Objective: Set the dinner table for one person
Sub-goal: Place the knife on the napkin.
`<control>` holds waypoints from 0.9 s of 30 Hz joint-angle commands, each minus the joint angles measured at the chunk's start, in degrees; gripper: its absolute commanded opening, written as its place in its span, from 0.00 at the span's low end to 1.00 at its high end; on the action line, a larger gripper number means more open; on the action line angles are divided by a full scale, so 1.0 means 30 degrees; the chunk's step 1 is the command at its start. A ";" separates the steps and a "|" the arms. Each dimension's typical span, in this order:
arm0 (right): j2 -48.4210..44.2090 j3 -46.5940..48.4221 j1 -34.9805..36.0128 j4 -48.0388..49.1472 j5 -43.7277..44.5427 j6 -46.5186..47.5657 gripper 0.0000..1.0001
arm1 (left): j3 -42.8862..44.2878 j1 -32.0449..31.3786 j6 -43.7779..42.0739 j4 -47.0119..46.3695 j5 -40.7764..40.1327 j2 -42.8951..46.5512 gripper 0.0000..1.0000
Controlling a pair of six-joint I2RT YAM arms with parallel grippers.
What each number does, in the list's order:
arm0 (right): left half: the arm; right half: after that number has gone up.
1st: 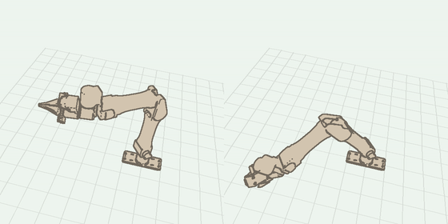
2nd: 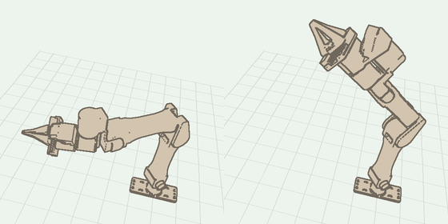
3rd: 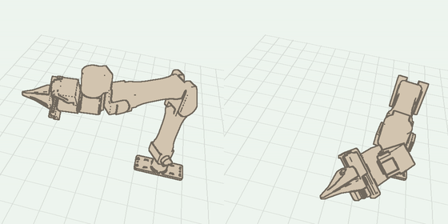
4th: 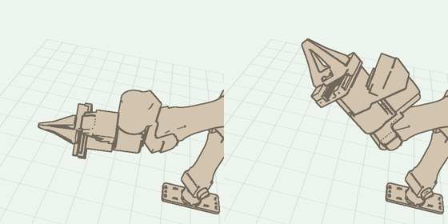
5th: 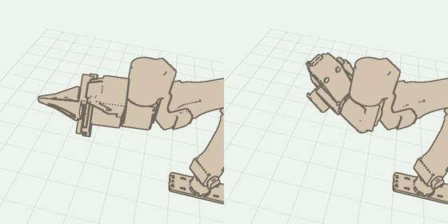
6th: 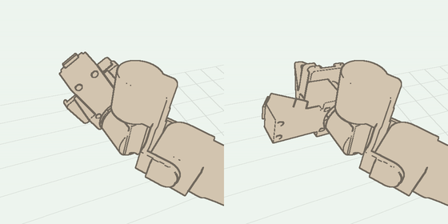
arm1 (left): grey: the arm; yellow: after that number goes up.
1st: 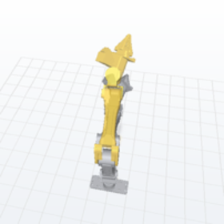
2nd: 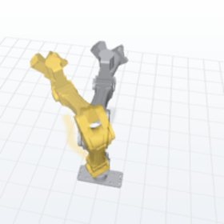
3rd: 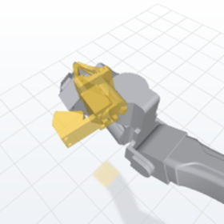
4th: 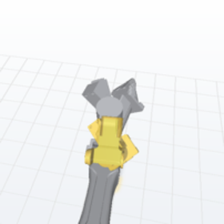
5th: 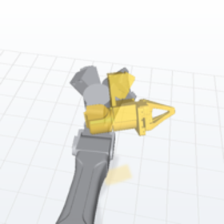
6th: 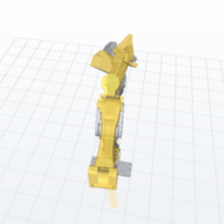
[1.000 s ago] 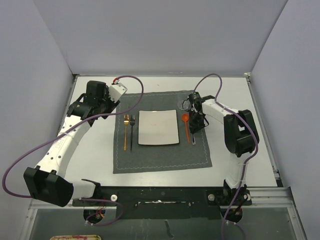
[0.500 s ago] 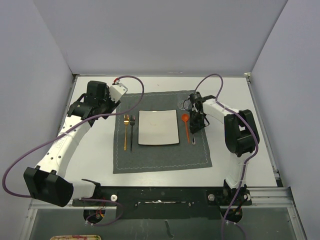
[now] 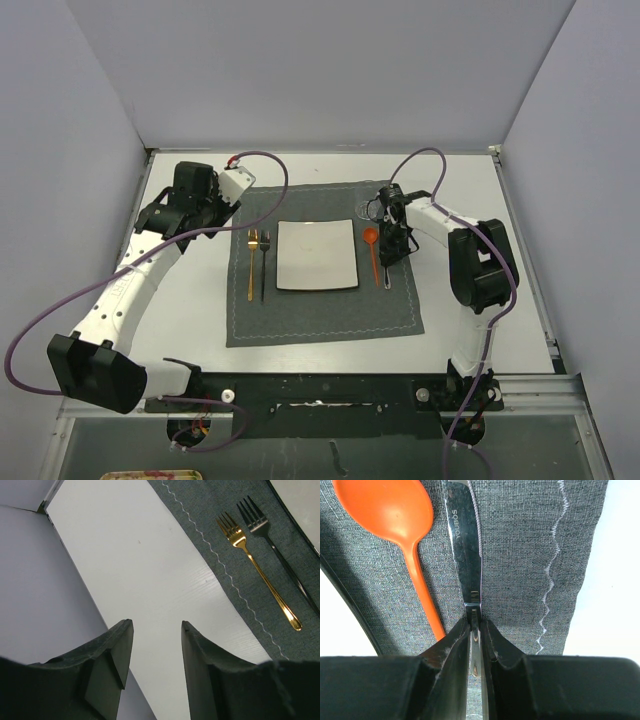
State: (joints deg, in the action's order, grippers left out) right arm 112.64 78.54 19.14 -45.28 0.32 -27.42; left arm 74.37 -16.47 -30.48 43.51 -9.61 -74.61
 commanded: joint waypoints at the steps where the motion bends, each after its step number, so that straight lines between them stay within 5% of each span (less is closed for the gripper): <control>1: -0.0310 0.0714 -0.0109 0.0151 -0.0406 0.0079 0.10 | 0.0113 -0.0067 0.0300 -0.0529 0.0005 -0.0121 0.42; 10: -0.0702 0.0860 -0.0080 0.0190 -0.0470 0.0495 0.31 | 0.0240 -0.0076 0.0396 -0.0449 0.0118 -0.0221 0.43; 27: -0.1992 0.0801 -0.0106 0.0204 0.0324 0.1142 0.29 | 0.0908 -0.0292 0.0456 -0.0061 0.0042 -0.0246 0.43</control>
State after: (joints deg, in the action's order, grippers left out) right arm 112.01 78.54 19.09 -45.25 -0.58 -25.28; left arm 74.37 -17.02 -30.20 43.97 -9.58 -75.22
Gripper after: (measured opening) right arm 0.293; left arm 0.426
